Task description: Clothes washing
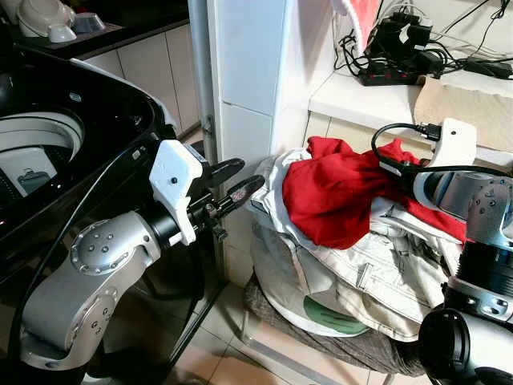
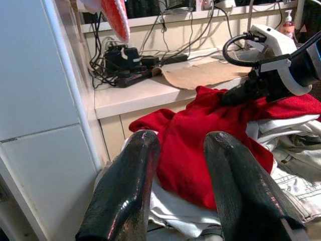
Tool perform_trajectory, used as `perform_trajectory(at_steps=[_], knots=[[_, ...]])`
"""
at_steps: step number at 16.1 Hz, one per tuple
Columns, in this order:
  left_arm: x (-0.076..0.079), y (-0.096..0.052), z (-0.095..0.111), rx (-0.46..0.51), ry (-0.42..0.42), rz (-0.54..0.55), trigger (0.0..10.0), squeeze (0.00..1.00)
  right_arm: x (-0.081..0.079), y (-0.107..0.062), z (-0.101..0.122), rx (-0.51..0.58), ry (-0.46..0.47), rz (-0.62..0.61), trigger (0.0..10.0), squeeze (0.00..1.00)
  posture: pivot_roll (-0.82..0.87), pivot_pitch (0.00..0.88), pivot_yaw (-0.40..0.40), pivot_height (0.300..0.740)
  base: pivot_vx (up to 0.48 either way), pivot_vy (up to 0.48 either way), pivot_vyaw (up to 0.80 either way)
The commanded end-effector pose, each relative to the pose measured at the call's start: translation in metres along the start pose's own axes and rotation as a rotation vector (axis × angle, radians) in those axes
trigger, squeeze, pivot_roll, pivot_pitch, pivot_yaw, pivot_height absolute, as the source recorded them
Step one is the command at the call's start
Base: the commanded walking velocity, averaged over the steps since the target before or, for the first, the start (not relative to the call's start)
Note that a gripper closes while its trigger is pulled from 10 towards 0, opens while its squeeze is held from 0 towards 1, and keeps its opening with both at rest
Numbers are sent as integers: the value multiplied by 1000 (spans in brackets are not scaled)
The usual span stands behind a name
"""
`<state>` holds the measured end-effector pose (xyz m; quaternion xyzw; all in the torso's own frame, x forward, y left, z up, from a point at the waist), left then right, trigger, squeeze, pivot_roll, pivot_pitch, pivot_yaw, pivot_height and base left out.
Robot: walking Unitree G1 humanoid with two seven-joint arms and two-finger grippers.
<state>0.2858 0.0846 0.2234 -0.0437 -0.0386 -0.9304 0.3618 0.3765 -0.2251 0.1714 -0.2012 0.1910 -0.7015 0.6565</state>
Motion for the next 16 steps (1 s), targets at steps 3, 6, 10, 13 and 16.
perform_trajectory(at_steps=[3, 6, 10, 13, 16], knots=[[-1, 0, 1, -6, 10, 11, 10000, 0, -3, 0, 0, 9, -13, 13, 0, 0, -7, 0, -32, 740, 0, 0, 0], [-4, 1, 1, -5, 22, 31, 10000, 0, -2, -1, 1, 17, -14, 12, 0, 0, -8, 0, -32, 740, 0, 0, 0], [-5, 1, 2, -2, 27, 36, 10000, 0, -3, -3, 5, 35, -3, 18, 0, 0, -10, 0, -30, 740, 0, 0, 0], [-8, 1, 2, 4, 33, 56, 10000, 0, -3, -5, 8, 46, 2, 25, 0, 0, -13, 0, -29, 740, 0, 0, 0], [-22, 1, 10, 58, 4, 132, 10000, 0, -5, -9, 17, 78, 14, 43, 0, 0, -16, 0, -32, 740, 0, 0, 0]])
Point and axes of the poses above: a point about 5 cm out from each wrist's last joint towards the gripper, its own y axis pointing out of the wrist towards the gripper, its own z axis along the axis of the wrist's last joint, x = y × z, the point moved 6 cm from there along y, pointing out of the wrist towards the gripper, and after that the axes turned 15 degrees about -y, right-handed, at the moved point
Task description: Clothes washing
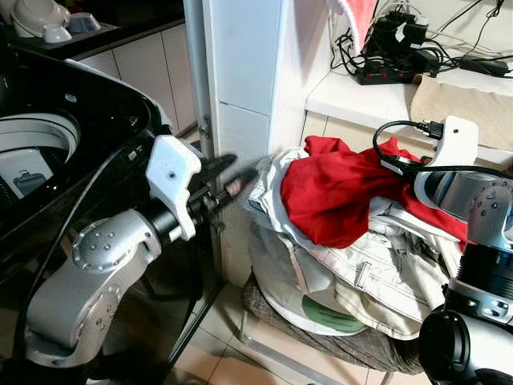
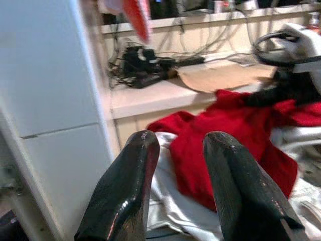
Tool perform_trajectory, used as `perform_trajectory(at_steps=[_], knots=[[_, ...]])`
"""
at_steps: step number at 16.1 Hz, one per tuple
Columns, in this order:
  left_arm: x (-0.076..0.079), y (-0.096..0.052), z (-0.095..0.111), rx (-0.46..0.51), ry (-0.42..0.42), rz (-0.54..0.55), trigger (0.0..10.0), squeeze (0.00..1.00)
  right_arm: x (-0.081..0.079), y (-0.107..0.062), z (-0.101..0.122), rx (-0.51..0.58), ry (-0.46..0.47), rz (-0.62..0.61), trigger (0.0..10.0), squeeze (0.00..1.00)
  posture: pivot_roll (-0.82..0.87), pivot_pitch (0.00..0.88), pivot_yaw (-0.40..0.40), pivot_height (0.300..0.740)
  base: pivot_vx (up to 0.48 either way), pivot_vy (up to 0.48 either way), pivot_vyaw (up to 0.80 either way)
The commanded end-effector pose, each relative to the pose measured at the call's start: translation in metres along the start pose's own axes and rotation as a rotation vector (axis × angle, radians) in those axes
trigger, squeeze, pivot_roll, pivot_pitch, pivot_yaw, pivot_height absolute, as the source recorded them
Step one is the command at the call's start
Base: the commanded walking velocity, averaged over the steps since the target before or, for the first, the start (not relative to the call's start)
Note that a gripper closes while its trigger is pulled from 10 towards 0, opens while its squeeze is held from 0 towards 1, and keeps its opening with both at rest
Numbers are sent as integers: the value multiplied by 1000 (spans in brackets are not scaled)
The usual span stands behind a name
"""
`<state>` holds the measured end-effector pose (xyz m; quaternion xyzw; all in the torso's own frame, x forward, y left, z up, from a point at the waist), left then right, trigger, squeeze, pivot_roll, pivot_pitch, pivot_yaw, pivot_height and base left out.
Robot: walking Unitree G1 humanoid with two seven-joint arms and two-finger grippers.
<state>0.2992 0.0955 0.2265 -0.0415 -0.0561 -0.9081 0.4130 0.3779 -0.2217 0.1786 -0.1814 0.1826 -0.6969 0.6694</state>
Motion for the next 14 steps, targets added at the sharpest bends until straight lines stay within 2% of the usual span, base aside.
perform_trajectory(at_steps=[1, 2, 5, 7, 8, 9, 10, 11, 12, 14], knots=[[-10, 1, 9, 36, 12, 47, 10000, 0, -4, -7, 16, 55, 6, 27, 0, 0, -16, 0, -32, 740, 0, 0, 0], [-22, 2, 23, 100, 34, 116, 10000, 0, -11, -13, 33, 123, 12, 66, 0, 0, -16, 0, -36, 740, 0, 0, 0], [-32, 2, 41, 177, 62, 180, 10000, 0, -25, -23, 54, 204, 13, 135, 0, 0, -17, 0, -37, 740, 0, 0, 0], [-34, 5, 65, 250, 95, 210, 10000, 0, -67, -49, 91, 319, 16, 352, 0, 0, -23, 0, -38, 740, 0, 0, 0], [-30, 8, 69, 265, 82, 189, 10000, 1000, -83, -58, 99, 343, 17, 437, 0, 0, -25, 0, -38, 740, 0, 0, 0], [-19, 13, 75, 280, 35, 123, 10000, 1000, -107, -73, 109, 373, 19, 572, 0, 0, -28, 0, -37, 740, 0, 0, 0], [-14, 16, 79, 295, 28, 102, 10000, 1000, -121, -81, 113, 385, 19, 650, 0, 0, -28, 0, -40, 740, 0, 0, 0], [-3, 24, 86, 325, -2, 49, 10000, 1000, -148, -96, 116, 392, 34, 807, 0, 0, -25, 0, -45, 740, 0, 0, 0], [4, 30, 90, 353, -49, 19, 10000, 1000, -164, -102, 115, 374, 57, 904, 0, 0, -20, 0, -54, 740, 0, 0, 0], [13, 35, 89, 357, -88, -34, 10000, 1000, -174, -102, 111, 330, 97, 972, 0, 0, -17, 0, -60, 740, 0, 0, 0]])
Point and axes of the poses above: a point about 5 cm out from each wrist's last joint towards the gripper, its own y axis pointing out of the wrist towards the gripper, its own z axis along the axis of the wrist's last joint, x = y × z, the point moved 6 cm from there along y, pointing out of the wrist towards the gripper, and after that the axes turned 15 degrees about -y, right-handed, at the moved point
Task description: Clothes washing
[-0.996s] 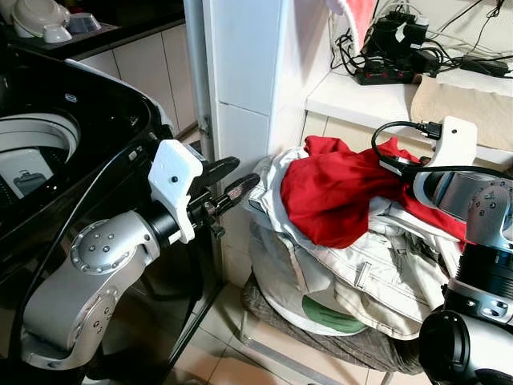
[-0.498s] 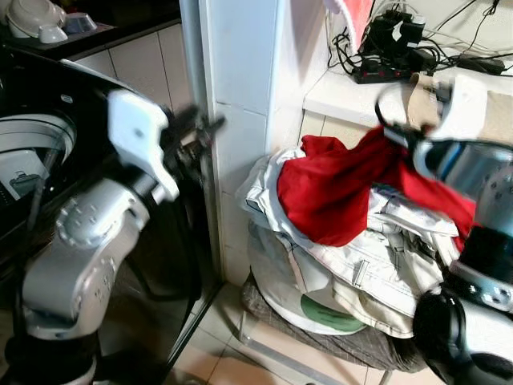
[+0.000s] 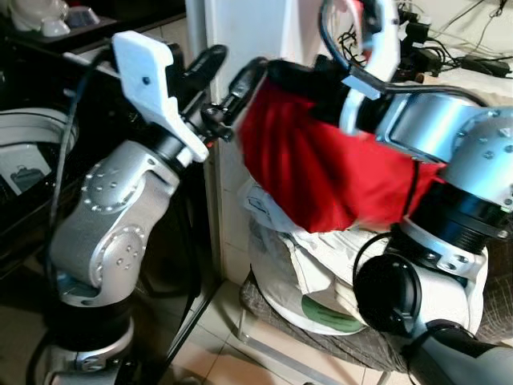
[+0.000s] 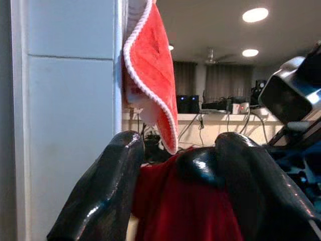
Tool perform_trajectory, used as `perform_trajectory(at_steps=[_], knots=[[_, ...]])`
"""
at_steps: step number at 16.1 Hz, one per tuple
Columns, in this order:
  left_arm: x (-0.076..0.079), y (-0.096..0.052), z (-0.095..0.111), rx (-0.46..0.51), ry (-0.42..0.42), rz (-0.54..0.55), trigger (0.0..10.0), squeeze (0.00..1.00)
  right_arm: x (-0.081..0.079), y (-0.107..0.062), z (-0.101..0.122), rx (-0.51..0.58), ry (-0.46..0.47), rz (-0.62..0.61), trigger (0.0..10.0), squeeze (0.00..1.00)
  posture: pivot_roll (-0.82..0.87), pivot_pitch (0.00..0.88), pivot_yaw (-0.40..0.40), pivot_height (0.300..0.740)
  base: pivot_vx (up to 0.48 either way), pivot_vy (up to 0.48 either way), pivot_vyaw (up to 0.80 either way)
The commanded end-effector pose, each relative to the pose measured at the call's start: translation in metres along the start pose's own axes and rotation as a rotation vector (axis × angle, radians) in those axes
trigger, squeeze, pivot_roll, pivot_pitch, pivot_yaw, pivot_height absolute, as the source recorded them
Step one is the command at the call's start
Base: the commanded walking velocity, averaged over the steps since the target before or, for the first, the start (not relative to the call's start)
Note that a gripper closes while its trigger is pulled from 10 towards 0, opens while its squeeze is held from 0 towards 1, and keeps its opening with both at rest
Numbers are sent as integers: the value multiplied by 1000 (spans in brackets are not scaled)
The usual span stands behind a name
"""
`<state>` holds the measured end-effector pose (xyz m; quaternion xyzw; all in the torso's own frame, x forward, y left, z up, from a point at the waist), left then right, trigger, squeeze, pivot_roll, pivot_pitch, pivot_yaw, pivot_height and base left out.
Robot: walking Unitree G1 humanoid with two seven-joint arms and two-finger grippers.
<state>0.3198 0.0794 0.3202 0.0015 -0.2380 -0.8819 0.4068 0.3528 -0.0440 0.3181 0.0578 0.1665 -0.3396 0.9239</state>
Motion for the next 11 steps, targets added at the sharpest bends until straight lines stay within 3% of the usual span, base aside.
perform_trajectory(at_steps=[1, 3, 5, 8, 9, 10, 11], knots=[[9, 1, -8, -27, -41, -49, 10000, 1000, -6, 1, 5, 15, 41, 51, 0, 0, -14, 0, -63, 740, 0, 0, 0], [15, -2, -17, -47, -81, -66, 10000, 1000, -14, 5, 8, 38, 100, 100, 0, 0, -15, 0, -66, 740, 0, 0, 0], [9, -5, -20, -48, -65, -33, 10000, 1000, -18, 6, 11, 54, 119, 124, 0, 0, -18, 0, -69, 740, 0, 0, 0], [-14, -14, -31, -85, 48, 69, 10000, 1000, -25, 5, 21, 100, 166, 200, 0, 0, -22, 0, -71, 740, 0, 0, 0], [-19, -14, -31, -77, 62, 90, 10000, 733, -31, 5, 22, 106, 173, 244, 0, 0, -24, 0, -73, 740, 0, 0, 0], [-17, -8, -29, -49, 52, 94, 10000, 212, -36, 5, 20, 98, 173, 278, 0, 0, -25, 0, -76, 740, 0, 0, 0], [-14, -2, -30, -39, 66, 93, 10000, 0, -41, 6, 15, 81, 161, 308, 0, 0, -26, 0, -76, 740, 0, 0, 0]])
Point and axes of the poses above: a point about 5 cm out from each wrist's last joint towards the gripper, its own y axis pointing out of the wrist towards the gripper, its own z axis along the axis of the wrist's last joint, x = y × z, the point moved 6 cm from there along y, pointing out of the wrist towards the gripper, and after that the axes turned 15 degrees about -y, right-handed, at the moved point
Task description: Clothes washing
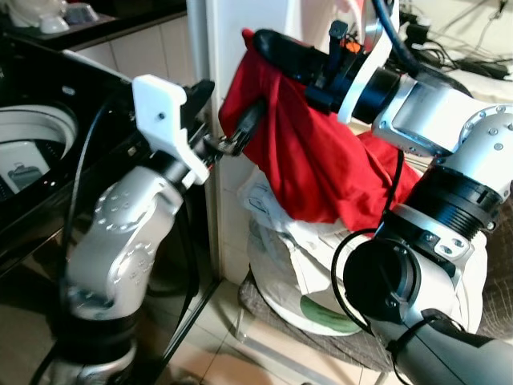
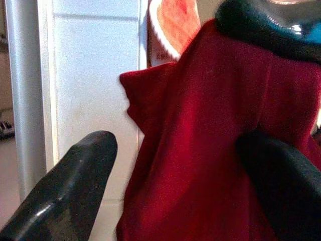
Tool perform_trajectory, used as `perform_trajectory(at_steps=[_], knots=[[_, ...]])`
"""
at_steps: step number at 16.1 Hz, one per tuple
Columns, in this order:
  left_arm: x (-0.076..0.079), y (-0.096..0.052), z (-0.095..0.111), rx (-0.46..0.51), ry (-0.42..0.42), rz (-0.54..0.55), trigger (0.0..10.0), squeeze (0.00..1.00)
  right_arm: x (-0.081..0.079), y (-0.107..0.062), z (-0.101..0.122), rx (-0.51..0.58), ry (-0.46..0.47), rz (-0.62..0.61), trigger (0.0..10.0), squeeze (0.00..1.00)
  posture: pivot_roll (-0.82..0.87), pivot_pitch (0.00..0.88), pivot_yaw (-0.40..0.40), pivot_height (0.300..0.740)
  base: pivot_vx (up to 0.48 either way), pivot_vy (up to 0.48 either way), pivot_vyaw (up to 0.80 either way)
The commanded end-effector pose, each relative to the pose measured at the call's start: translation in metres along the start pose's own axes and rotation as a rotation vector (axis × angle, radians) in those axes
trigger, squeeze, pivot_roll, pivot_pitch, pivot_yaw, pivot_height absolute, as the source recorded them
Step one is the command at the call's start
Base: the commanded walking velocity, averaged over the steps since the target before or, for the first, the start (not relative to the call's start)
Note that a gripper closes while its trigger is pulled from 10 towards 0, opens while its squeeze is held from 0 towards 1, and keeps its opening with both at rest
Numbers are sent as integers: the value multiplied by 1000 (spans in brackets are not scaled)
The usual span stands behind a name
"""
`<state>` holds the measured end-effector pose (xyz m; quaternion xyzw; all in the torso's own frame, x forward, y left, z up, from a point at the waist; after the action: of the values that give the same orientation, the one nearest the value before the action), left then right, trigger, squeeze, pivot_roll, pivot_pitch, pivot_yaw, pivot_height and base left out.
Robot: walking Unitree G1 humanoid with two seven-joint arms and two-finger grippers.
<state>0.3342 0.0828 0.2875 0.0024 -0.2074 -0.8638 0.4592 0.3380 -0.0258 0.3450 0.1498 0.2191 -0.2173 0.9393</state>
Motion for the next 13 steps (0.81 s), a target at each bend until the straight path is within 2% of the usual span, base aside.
perform_trajectory(at_steps=[1, 2, 5, 6, 7, 8, 13], knots=[[7, 6, 1, 20, 12, -15, 10000, 0, -12, 5, -7, -26, -6, 59, 0, 0, -31, 0, -73, 740, 0, 0, 0], [12, 9, 4, 52, -45, -29, 10000, 0, -12, 6, -13, -47, -12, 59, 0, 0, -31, 0, -73, 740, 0, 0, 0], [28, 10, 6, 69, -117, -119, 10000, 0, -7, 4, -18, -61, 3, 33, 0, 0, -32, 0, -65, 740, 0, 0, 0], [31, 8, 5, 65, -134, -141, 8627, 0, -6, 3, -18, -57, 8, 23, 0, 0, -31, 0, -64, 740, 0, 0, 0], [31, 7, 4, 64, -133, -142, 1294, 0, -5, 2, -18, -56, 10, 20, 0, 0, -30, 0, -63, 740, 0, 0, 0], [31, 6, 3, 61, -135, -144, 0, 0, -5, 2, -17, -55, 11, 19, 0, 0, -29, 0, -62, 740, 0, 0, 0], [20, 4, 1, 38, -130, -111, 0, 0, -3, -1, -17, -57, 16, 0, 0, 0, -20, 0, -62, 740, 0, 0, 0]])
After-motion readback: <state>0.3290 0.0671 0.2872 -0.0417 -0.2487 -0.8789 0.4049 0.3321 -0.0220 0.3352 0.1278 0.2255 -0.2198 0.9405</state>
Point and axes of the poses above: a point about 5 cm out from each wrist's last joint towards the gripper, its own y axis pointing out of the wrist towards the gripper, its own z axis along the axis of the wrist's last joint, x = y × z, the point moved 6 cm from there along y, pointing out of the wrist towards the gripper, and after that the axes turned 15 degrees about -y, right-handed, at the moved point
